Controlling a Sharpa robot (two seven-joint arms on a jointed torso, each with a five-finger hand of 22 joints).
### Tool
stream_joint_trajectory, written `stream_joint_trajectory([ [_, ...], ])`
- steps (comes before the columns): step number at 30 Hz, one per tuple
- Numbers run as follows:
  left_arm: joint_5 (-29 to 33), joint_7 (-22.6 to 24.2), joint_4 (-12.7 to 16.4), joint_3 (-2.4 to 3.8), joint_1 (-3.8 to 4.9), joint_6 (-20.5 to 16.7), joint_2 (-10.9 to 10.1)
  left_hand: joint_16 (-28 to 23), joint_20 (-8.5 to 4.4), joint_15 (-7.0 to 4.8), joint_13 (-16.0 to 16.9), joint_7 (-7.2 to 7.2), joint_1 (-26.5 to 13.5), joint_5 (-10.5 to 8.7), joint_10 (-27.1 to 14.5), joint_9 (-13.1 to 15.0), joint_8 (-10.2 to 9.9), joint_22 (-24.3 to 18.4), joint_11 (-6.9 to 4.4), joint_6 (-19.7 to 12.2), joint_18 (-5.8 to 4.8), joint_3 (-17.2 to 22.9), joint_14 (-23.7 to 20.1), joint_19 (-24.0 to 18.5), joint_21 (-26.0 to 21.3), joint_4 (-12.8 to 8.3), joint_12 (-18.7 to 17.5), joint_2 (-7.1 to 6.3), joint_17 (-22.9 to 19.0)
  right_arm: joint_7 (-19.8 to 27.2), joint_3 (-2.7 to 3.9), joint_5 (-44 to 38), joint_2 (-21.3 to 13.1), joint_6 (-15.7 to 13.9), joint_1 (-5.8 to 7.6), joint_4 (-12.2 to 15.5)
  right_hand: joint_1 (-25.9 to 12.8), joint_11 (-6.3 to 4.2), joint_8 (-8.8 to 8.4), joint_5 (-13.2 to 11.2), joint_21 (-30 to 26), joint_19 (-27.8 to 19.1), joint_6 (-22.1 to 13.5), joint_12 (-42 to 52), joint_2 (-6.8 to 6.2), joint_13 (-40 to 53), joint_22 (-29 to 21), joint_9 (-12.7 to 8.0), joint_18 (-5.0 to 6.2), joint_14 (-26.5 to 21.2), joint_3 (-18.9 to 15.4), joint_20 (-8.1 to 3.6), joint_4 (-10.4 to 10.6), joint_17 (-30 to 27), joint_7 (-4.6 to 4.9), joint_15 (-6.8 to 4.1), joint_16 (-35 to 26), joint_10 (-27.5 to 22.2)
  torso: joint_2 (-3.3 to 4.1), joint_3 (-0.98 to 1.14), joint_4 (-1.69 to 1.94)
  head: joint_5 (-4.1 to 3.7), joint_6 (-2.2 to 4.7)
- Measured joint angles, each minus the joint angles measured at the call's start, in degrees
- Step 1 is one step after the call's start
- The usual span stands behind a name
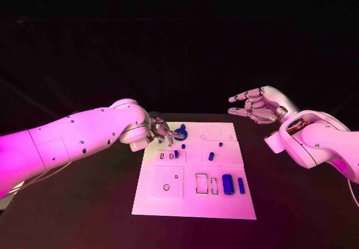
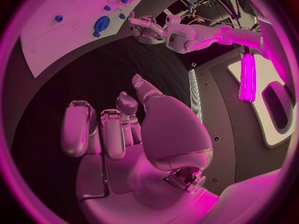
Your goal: Assemble the parts on the task board
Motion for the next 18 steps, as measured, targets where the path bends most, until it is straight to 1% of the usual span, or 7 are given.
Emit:
stream_joint_trajectory([
  [2, -0.64, -1.05, -0.48, -0.09, 0.02, 0.76, 0.77, 0.0, -0.04, -0.29, 1.42, -0.42, 0.17, 0.0, 0.38, 1.75, 1.71, 0.12, -0.38, -0.42, -0.85, -1.2, -0.12, 0.04, 0.78, 0.02, 1.31, 0.17, 0.0, 0.0, -0.03, 0.27, 0.05, 0.1, 0.0, -0.17, -0.01, 0.0, 0.0, 1.36, -0.02, 0.0, 0.0, -0.12, 0.01, -0.21, -0.05, 0.0, 0.0, 0.0, -0.44, 0.0, 0.44, 0.0, 0.0, 0.0, 0.0, 0.0, 0.0, -0.03, -0.01, 0.1, -0.01],
  [3, -0.99, -1.63, -0.85, -0.18, 0.04, 1.2, 1.27, 0.0, -0.21, -0.29, 1.95, -0.4, 0.42, 0.0, 0.58, 2.49, 2.38, 0.12, -0.58, -0.84, -0.85, -1.69, -0.12, 0.21, 1.03, -0.01, 1.82, 0.42, 0.0, 0.0, -0.04, 0.44, 0.09, 0.18, 0.0, -0.25, -0.07, 0.0, 0.0, 1.62, -0.02, 0.0, 0.0, -0.23, 0.07, -0.26, -0.05, 0.0, 0.0, 0.0, -0.51, 0.0, 0.51, 0.0, 0.0, 0.0, 0.0, 0.0, 0.01, -0.03, -0.01, 0.15, -0.01],
  [7, -1.81, -2.92, -2.2, -0.54, 0.06, 2.41, 2.69, 0.0, -0.21, -0.34, 3.61, -0.7, 0.9, 0.0, 1.2, 5.29, 4.84, 0.12, -0.57, -2.19, -0.85, -3.51, -0.07, 0.21, 1.46, 0.01, 3.29, 0.9, 0.0, 0.0, -0.08, 0.85, 0.34, 0.46, 0.02, -0.38, -0.07, 0.0, 0.0, 1.71, -0.02, 0.0, 0.0, -0.23, 0.07, -0.26, -0.12, -0.01, 0.0, 0.0, -0.51, 0.0, 0.51, 0.0, 0.0, 0.0, -0.17, 0.0, 0.05, -0.07, -0.05, 0.22, -0.11],
  [11, -2.34, -3.81, -3.27, -0.91, 0.05, 3.46, 3.82, 0.0, -0.21, -0.5, 4.03, -0.72, 1.39, 0.0, 1.2, 6.95, 6.12, 0.12, -0.57, -3.17, -0.85, -4.54, 0.09, 0.21, 1.46, -0.04, 3.47, 1.38, -0.01, 0.01, -0.15, 1.1, 0.49, 0.73, 0.02, -0.51, -0.07, 0.0, 0.0, 1.98, -0.02, 0.0, 0.0, -0.23, 0.07, -0.34, -0.19, -0.01, 0.0, 0.0, -0.51, 0.0, 0.51, -0.01, 0.0, 0.0, -0.23, 0.0, 0.08, -0.07, -0.12, 0.25, -0.29],
  [12, -2.37, -3.86, -3.34, -0.93, 0.05, 3.53, 3.89, 0.0, -0.21, -0.5, 4.03, -0.72, 1.38, 0.0, 1.2, 7.07, 6.12, 0.11, -0.57, -3.17, -0.85, -4.55, 0.09, 0.21, 1.46, -0.03, 3.47, 1.38, -0.01, 0.01, -0.15, 1.12, 0.5, 0.75, 0.02, -0.52, -0.07, 0.0, 0.0, 2.19, -0.02, 0.0, 0.0, -0.23, 0.07, -0.34, -0.2, -0.01, 0.0, 0.0, -0.51, 0.0, 0.51, -0.01, 0.0, 0.0, -0.23, 0.0, 0.08, -0.07, -0.12, 0.25, -0.29],
  [15, -2.62, -4.3, -3.91, -1.1, 0.02, 4.22, 4.49, 0.0, -0.21, -0.5, 4.34, -0.72, 1.75, 0.0, 1.2, 8.4, 7.14, 0.11, -0.57, -4.0, -0.85, -5.51, 0.09, 0.21, 1.46, -0.04, 3.77, 1.75, -0.01, 0.01, -0.17, 1.24, 0.6, 0.91, 0.02, -0.65, -0.07, 0.0, 0.0, 2.29, -0.02, 0.0, 0.0, -0.23, 0.07, -0.34, -0.19, -0.01, 0.0, 0.0, -0.51, 0.0, 0.51, -0.01, 0.0, 0.0, -0.23, 0.0, 0.09, -0.07, -0.13, 0.21, -0.46],
  [18, -2.85, -4.62, -4.3, -1.2, 0.01, 4.91, 4.82, 0.0, -0.21, -0.5, 4.52, -0.81, 2.13, 0.0, 1.2, 9.17, 7.55, 0.11, -0.57, -4.49, -0.85, -5.84, 0.09, 0.2, 1.46, -0.04, 3.77, 2.13, -0.01, 0.01, -0.2, 1.32, 0.61, 1.04, 0.02, -0.74, -0.07, 0.0, 0.0, 2.29, -0.02, 0.0, 0.0, -0.23, 0.07, -0.34, -0.19, -0.01, 0.0, 0.0, -0.51, 0.0, 0.51, -0.01, 0.0, 0.0, -0.23, 0.0, 0.09, -0.07, -0.1, 0.15, -0.65],
])
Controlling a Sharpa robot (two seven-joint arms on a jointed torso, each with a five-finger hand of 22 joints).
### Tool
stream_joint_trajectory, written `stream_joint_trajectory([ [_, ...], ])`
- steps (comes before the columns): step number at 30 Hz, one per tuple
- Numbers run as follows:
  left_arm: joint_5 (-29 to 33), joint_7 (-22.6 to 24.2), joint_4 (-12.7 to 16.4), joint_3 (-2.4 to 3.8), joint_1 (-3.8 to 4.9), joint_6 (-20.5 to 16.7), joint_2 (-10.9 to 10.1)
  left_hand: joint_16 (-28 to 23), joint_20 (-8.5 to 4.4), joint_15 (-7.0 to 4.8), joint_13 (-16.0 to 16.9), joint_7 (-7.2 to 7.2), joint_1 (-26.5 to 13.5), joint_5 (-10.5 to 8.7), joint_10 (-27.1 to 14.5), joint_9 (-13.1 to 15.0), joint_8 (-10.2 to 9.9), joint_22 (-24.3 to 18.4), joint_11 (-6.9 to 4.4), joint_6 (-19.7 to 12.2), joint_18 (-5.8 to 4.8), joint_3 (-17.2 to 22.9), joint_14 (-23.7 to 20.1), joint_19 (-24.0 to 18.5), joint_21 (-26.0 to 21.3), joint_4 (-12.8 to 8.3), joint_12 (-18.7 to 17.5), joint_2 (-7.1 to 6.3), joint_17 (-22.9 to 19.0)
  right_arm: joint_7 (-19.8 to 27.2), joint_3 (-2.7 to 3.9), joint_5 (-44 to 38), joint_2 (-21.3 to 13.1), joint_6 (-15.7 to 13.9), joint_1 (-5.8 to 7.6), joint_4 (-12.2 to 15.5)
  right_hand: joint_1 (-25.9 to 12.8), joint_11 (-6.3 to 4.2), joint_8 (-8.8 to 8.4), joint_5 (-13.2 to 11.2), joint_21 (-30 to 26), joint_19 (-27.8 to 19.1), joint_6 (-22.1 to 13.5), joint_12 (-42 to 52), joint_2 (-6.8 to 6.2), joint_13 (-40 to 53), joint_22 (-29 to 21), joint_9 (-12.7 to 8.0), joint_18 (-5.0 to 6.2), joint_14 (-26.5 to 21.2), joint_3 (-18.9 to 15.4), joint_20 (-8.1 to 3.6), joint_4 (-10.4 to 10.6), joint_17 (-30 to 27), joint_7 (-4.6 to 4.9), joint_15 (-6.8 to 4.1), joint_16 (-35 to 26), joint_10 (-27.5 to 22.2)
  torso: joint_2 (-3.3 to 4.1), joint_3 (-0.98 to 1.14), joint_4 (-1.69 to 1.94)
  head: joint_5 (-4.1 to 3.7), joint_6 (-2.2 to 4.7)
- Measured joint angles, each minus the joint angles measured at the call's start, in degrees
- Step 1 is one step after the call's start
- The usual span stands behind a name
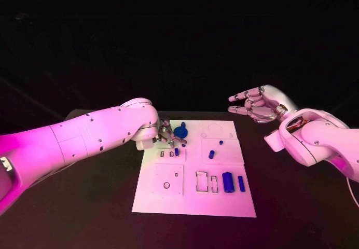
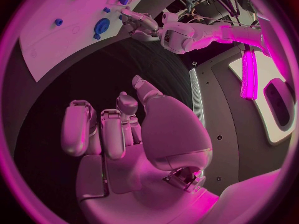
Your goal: Assemble the parts on the task board
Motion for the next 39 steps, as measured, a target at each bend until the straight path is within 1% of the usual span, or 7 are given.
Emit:
stream_joint_trajectory([
  [8, -0.66, -0.59, -0.56, -0.06, 0.0, 1.68, 0.42, 0.0, 0.0, -0.2, 0.21, -0.02, 0.75, 0.0, 0.0, 1.06, 0.57, -0.01, 0.0, -0.42, 0.0, -0.45, -0.2, 0.0, 0.24, -0.16, 0.34, 0.75, 0.0, -0.06, -0.04, 0.08, 0.06, 0.23, 0.0, -0.19, 0.0, 0.0, 0.0, 0.22, 0.0, 0.0, 0.0, 0.0, 0.0, 0.0, 0.0, 0.0, 0.0, 0.0, 0.0, 0.0, 0.0, 0.0, 0.0, 0.0, 0.0, 0.0, -0.01, 0.07, 0.05, -0.02, -0.29],
  [12, -0.93, -0.75, -0.67, -0.06, 0.0, 2.47, 0.62, 0.0, 0.0, -0.2, 0.32, 0.15, 0.78, 0.0, 0.0, 1.39, 0.86, -0.01, 0.0, -0.59, 0.01, -0.44, -0.2, 0.0, 0.24, -0.16, 0.34, 0.78, -0.01, -0.09, -0.04, 0.09, 0.13, 0.3, 0.0, -0.36, 0.0, 0.0, 0.0, 0.22, 0.0, 0.0, 0.0, 0.0, 0.0, 0.0, 0.0, -0.01, 0.01, 0.0, 0.0, 0.0, 0.0, -0.01, 0.0, 0.0, 0.0, 0.0, 0.0, 0.07, 0.03, -0.02, -0.35],
  [15, -1.14, -0.84, -0.8, -0.06, 0.0, 3.03, 0.68, 0.0, 0.0, -0.2, 0.32, -0.01, 1.2, 0.0, 0.0, 1.69, 0.96, -0.01, 0.0, -0.83, 0.01, -0.6, -0.2, 0.0, 0.24, -0.32, 0.34, 1.2, -0.01, -0.11, -0.06, 0.1, 0.16, 0.36, 0.0, -0.42, 0.0, 0.0, 0.0, 0.42, 0.0, 0.0, 0.0, 0.0, 0.0, -0.05, 0.0, -0.01, 0.0, 0.0, -0.16, 0.0, 0.16, -0.01, 0.0, 0.0, 0.0, 0.0, -0.01, 0.07, 0.03, -0.02, -0.39],
  [17, -1.24, -0.89, -0.86, -0.06, 0.0, 3.38, 0.7, 0.0, 0.0, -0.2, 0.39, 0.1, 1.93, 0.0, 0.0, 2.03, 1.23, -0.01, 0.0, -0.96, 0.0, -0.6, -0.2, 0.0, 0.23, -0.32, 0.34, 1.93, -0.01, -0.12, -0.07, 0.1, 0.17, 0.39, -0.01, -0.45, 0.0, 0.0, 0.0, 0.54, -0.21, 0.0, 0.0, 0.0, 0.0, -0.05, 0.0, -0.01, 0.0, 0.0, -0.16, 0.0, 0.16, -0.01, 0.0, 0.0, 0.0, 0.0, 0.0, 0.07, 0.04, -0.02, -0.47],
  [21, -1.41, -1.01, -0.94, -0.06, 0.0, 4.18, 0.88, 0.0, 0.0, -0.2, 0.58, 0.08, 2.37, 0.0, 0.0, 2.47, 1.43, -0.01, 0.0, -1.16, 0.01, -0.6, -0.2, 0.0, 0.23, -0.32, 0.61, 2.37, -0.01, -0.17, -0.08, 0.11, 0.2, 0.47, -0.01, -0.52, 0.0, 0.0, 0.0, 0.99, -0.21, 0.0, 0.0, 0.0, 0.0, -0.11, 0.0, -0.01, 0.0, 0.0, -0.16, 0.0, 0.16, -0.01, 0.0, 0.0, 0.0, 0.0, 0.02, 0.07, 0.08, -0.16, -0.59],
  [35, -1.73, -1.25, -1.44, -0.06, 0.0, 6.96, 1.73, 0.0, 0.0, -0.2, 0.69, 0.1, 2.66, 0.0, 0.0, 3.0, 1.52, -0.02, 0.0, -1.35, 0.01, -0.6, -0.2, 0.0, 0.45, -0.32, 0.61, 2.66, -0.02, -0.36, -0.1, 0.11, 0.34, 0.75, -0.01, -0.6, 0.22, -0.2, 0.0, 1.56, -0.21, 0.0, 0.0, 0.0, 0.22, -0.25, -0.16, -0.02, 0.0, 0.0, -0.16, 0.0, 0.16, -0.02, 0.0, 0.0, 0.0, -0.2, 0.07, 0.07, 0.05, -0.13, -0.93],
  [39, -1.75, -1.28, -1.67, -0.06, -0.05, 7.27, 2.07, 0.0, 0.01, -0.2, 0.73, 0.2, 3.11, 0.0, -0.01, 3.29, 1.74, -0.02, 0.0, -1.45, 0.01, -0.6, -0.21, -0.01, 0.45, -0.32, 0.61, 3.11, -0.02, -0.42, -0.1, 0.11, 0.43, 0.83, -0.01, -0.63, 0.23, -0.2, 0.0, 1.58, -0.22, 0.0, 0.0, 0.0, 0.22, -0.25, -0.16, -0.02, 0.01, 0.0, -0.16, 0.0, 0.16, -0.02, 0.0, 0.0, 0.0, -0.2, 0.07, 0.05, 0.05, -0.12, -0.97],
])
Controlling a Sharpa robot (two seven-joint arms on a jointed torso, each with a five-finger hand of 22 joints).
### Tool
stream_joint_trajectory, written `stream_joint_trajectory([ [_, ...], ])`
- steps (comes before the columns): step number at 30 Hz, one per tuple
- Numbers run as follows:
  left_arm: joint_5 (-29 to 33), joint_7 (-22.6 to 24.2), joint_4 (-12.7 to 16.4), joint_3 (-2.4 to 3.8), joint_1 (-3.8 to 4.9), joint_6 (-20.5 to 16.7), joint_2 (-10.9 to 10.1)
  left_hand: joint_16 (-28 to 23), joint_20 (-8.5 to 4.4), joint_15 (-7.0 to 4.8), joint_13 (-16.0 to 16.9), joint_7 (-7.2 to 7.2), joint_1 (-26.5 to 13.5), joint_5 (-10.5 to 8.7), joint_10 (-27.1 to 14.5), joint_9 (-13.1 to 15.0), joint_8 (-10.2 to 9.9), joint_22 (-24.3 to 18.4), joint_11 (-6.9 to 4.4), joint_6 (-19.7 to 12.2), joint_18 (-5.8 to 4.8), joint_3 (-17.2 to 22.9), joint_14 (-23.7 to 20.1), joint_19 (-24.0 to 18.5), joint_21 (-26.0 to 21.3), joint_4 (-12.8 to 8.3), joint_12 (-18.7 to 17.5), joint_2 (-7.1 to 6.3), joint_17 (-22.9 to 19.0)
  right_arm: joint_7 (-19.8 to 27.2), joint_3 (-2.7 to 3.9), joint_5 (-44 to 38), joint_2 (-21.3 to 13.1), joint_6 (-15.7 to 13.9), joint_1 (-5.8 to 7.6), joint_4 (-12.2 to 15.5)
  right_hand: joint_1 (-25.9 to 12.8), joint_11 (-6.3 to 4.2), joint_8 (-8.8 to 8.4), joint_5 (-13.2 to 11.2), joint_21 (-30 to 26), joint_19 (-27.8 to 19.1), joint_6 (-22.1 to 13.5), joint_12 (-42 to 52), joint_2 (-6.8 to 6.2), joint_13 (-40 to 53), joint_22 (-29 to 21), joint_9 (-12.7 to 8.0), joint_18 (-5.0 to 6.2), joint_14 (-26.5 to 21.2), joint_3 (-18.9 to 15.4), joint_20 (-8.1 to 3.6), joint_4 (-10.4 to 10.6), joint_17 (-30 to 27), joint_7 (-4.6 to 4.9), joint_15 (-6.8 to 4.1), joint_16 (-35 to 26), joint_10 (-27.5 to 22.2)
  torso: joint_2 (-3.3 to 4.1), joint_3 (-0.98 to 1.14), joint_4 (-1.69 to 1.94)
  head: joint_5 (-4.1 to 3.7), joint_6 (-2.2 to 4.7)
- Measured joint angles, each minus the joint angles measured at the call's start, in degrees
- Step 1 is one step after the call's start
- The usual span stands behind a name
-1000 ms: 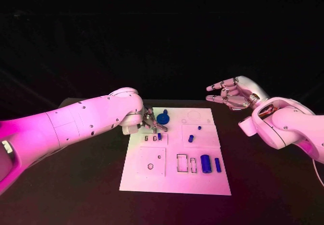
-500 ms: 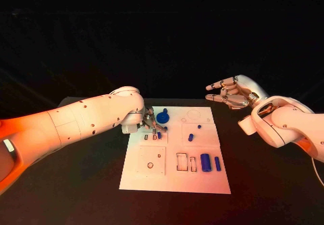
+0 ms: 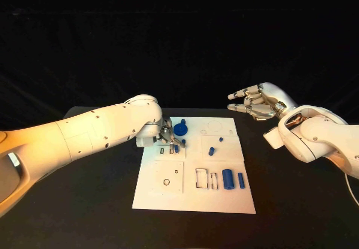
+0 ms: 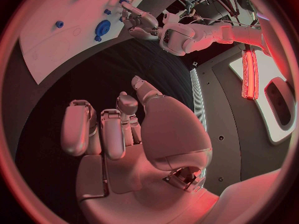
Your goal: Assemble the parts on the task board
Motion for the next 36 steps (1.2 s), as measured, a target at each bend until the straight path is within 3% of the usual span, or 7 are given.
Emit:
stream_joint_trajectory([
  [13, 0.03, -0.06, -0.66, 0.0, -0.11, 0.18, 0.52, 0.0, 0.0, 0.0, 0.16, -0.08, 2.81, 0.0, 0.0, 1.39, 0.47, -0.01, 0.0, -0.73, 0.0, 1.04, 0.0, 0.0, 0.22, -1.04, 0.21, 1.25, 0.0, -0.04, -0.01, 0.0, 0.18, 0.13, 0.0, -0.06, 0.0, 0.0, 0.0, 0.35, 0.0, 0.0, 0.0, 0.0, 0.0, 0.0, 0.0, 0.0, 0.0, 0.0, 0.0, 0.0, 0.0, 0.04, 0.0, 0.0, 0.0, 0.0, -0.01, 0.02, 0.04, 0.01, -0.11],
  [36, 0.08, -0.1, -1.52, 0.01, -0.21, 1.55, 1.22, 0.0, 0.0, 0.0, 0.22, 0.0, 3.76, 0.0, 0.0, 1.84, 0.47, -0.01, 0.0, -0.82, 0.01, 1.52, 0.0, 0.0, 0.21, -1.51, 0.21, 1.04, 0.04, 0.06, -0.01, 0.01, 0.45, 0.17, -0.02, -0.16, 0.23, 0.01, 0.0, 0.63, 0.0, 0.0, 0.0, 0.0, 0.23, 0.01, 0.01, -0.01, 0.0, 0.0, 0.0, 0.0, -0.01, 0.02, 0.0, 0.0, 0.0, 0.01, 0.02, 0.04, 0.04, 0.02, -0.44],
])
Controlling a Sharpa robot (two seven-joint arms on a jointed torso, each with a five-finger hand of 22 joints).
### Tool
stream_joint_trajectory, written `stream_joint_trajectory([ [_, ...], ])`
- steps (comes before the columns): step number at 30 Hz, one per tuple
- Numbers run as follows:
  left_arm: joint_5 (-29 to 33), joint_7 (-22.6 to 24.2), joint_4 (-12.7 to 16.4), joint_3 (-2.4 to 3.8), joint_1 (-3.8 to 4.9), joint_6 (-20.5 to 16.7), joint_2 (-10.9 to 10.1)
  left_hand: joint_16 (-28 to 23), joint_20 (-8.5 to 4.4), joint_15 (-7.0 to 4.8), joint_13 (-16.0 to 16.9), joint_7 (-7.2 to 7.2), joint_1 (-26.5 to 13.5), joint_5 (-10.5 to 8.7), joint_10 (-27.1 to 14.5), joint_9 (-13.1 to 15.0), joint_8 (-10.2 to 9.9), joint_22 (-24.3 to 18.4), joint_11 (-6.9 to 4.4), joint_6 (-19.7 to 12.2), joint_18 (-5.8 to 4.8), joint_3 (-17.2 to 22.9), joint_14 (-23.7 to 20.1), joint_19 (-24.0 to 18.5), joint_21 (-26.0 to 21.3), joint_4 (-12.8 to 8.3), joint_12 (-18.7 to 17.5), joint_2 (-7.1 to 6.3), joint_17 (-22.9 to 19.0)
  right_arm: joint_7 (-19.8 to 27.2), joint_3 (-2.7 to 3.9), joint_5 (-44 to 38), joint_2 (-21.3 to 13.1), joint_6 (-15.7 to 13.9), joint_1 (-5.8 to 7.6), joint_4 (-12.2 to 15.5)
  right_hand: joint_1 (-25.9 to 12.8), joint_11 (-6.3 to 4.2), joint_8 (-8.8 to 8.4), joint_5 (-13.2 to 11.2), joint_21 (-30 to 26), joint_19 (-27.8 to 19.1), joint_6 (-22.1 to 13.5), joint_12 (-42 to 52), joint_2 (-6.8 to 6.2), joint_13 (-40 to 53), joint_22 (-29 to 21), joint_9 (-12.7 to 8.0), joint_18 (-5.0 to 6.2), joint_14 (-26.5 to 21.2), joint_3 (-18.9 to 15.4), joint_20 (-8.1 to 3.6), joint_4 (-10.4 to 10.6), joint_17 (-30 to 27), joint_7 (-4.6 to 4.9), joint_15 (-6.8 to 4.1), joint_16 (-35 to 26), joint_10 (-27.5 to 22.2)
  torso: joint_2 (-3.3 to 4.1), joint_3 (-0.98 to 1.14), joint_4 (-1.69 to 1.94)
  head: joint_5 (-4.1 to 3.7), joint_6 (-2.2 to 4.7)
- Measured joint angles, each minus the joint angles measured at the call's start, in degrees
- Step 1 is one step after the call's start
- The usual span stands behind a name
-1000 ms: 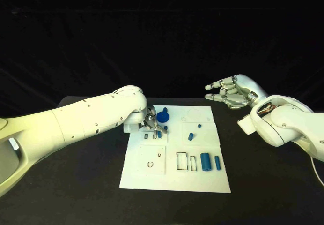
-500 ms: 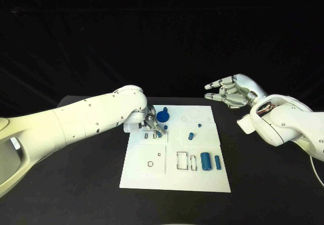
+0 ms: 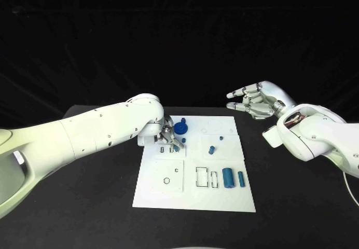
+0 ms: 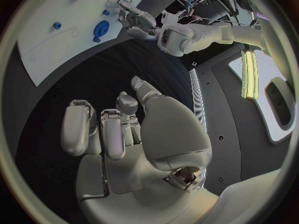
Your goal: Assemble the parts on the task board
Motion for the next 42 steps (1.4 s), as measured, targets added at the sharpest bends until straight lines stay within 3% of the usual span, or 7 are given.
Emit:
stream_joint_trajectory([
  [13, 1.04, 0.09, -0.33, 0.23, 0.0, 0.06, 0.15, 0.0, -0.53, -0.35, -0.86, -0.39, 10.87, 1.48, -1.1, 0.34, -1.69, 0.0, -0.57, -2.95, 0.0, 8.25, 0.07, 0.1, 0.0, -4.57, -1.18, 2.04, -0.01, 0.0, 0.0, 0.0, -0.02, 0.18, 0.0, 0.02, 0.0, 0.0, 0.0, 0.32, 0.0, 0.0, 0.0, 0.0, 0.0, 0.0, 0.0, 0.0, 0.0, 0.0, 0.0, 0.0, 0.0, -0.01, 0.0, 0.0, 0.0, 0.0, -0.02, 0.04, -0.01, 0.02, -0.22],
  [15, 1.37, 0.12, -0.2, 0.24, -0.01, 0.02, -0.05, 0.0, -0.53, -0.35, -1.25, -0.09, 12.02, 2.53, -1.43, 0.34, -2.26, 0.0, -0.26, -3.38, 0.0, 10.02, 0.07, 0.1, 0.0, -2.82, -1.77, 1.39, -0.01, 0.0, 0.0, 0.0, -0.02, 0.24, 0.0, 0.02, 0.0, 0.0, 0.0, 0.32, 0.0, 0.0, 0.0, 0.0, 0.0, 0.0, 0.0, 0.0, 0.0, 0.0, 0.0, 0.0, 0.0, -0.01, 0.0, 0.0, 0.0, 0.0, -0.02, 0.04, -0.01, 0.02, -0.23],
  [18, 2.02, 0.14, 0.06, 0.25, -0.19, -0.14, -0.53, 0.0, -0.53, -0.23, -1.94, 0.63, 11.59, 3.11, -1.46, 1.3, -2.8, 0.0, -0.21, -3.25, 0.01, 19.41, -0.04, 0.1, 0.0, 2.86, -2.54, -3.09, -0.01, 0.0, 0.0, 0.01, -0.03, 0.36, 0.0, 0.06, 0.0, 0.0, 0.0, 0.32, 0.0, 0.0, 0.0, 0.0, 0.0, 0.0, 0.0, 0.0, 0.0, 0.0, 0.0, 0.0, 0.0, -0.01, 0.0, 0.0, 0.0, 0.0, -0.02, 0.03, -0.01, 0.04, -0.23],
  [20, 2.52, 0.19, 0.31, 0.24, -0.31, -0.34, -0.91, 0.0, -0.53, -0.13, -1.39, 0.72, 9.68, 3.12, -1.45, 1.96, -2.8, 0.0, -0.23, -3.14, 0.0, 24.14, -0.14, 0.1, 0.0, 3.33, -2.54, -5.55, -0.01, -0.01, -0.01, 0.01, -0.04, 0.47, 0.0, 0.07, 0.0, 0.0, 0.0, 0.32, 0.0, 0.0, 0.0, 0.0, 0.0, 0.0, 0.0, 0.0, 0.0, 0.0, 0.0, 0.0, 0.0, -0.01, 0.0, 0.0, 0.0, 0.0, -0.02, 0.04, 0.02, 0.04, -0.22],
  [24, 3.43, 0.26, 0.95, 0.23, -0.44, -0.95, -1.88, 0.0, -0.53, 0.01, -1.48, 0.84, 3.3, 3.12, -0.68, 4.48, -1.54, 0.0, 0.27, -2.8, 0.0, 39.88, 0.0, 0.1, 0.0, 0.04, -2.2, -11.91, -0.02, -0.04, -0.03, 0.02, -0.09, 0.66, 0.0, 0.08, 0.0, 0.0, 0.0, 0.32, 0.0, 0.0, 0.0, 0.0, 0.0, 0.0, 0.0, 0.0, 0.0, 0.0, 0.0, 0.0, 0.0, -0.02, 0.0, 0.0, 0.0, 0.0, -0.04, 0.04, 0.07, 0.07, -0.22],
  [29, 4.76, 0.44, 2.26, 0.28, -0.44, -2.51, -3.49, 0.0, -0.53, 0.0, -1.14, 0.81, -0.25, 3.11, -0.09, 5.95, -0.92, 0.0, 0.1, -2.43, 0.01, 44.72, 0.0, 0.1, 0.0, -1.23, -1.77, -13.26, -0.02, -0.08, -0.06, 0.04, -0.1, 1.01, 0.0, -0.01, 0.0, 0.0, 0.0, 0.32, -0.22, 0.0, 0.0, 0.0, 0.0, -0.21, -0.22, -0.01, 0.0, 0.0, 0.0, 0.0, 0.0, -0.02, 0.0, 0.0, -0.34, 0.0, -0.05, 0.08, 0.1, 0.2, -0.26],
  [42, 4.66, 1.3, 4.62, 0.21, -1.2, -7.36, -5.43, 0.0, -0.52, 0.01, -0.96, 0.66, -1.04, 3.07, -0.09, 6.59, -0.7, 0.0, 0.1, -2.57, 0.0, 45.93, 0.0, 0.1, 0.0, -2.12, -1.54, -13.52, -0.03, -0.39, -0.2, 0.1, -0.03, 2.31, -0.03, -0.27, 0.0, 0.22, 0.0, 0.3, -0.46, 0.0, 0.0, -0.26, 0.0, -0.54, -0.7, -0.01, 0.0, 0.0, -0.57, 0.0, 0.23, -0.03, 0.0, 0.0, -0.57, -0.21, -0.03, 0.02, 0.1, 0.61, -0.29],
])
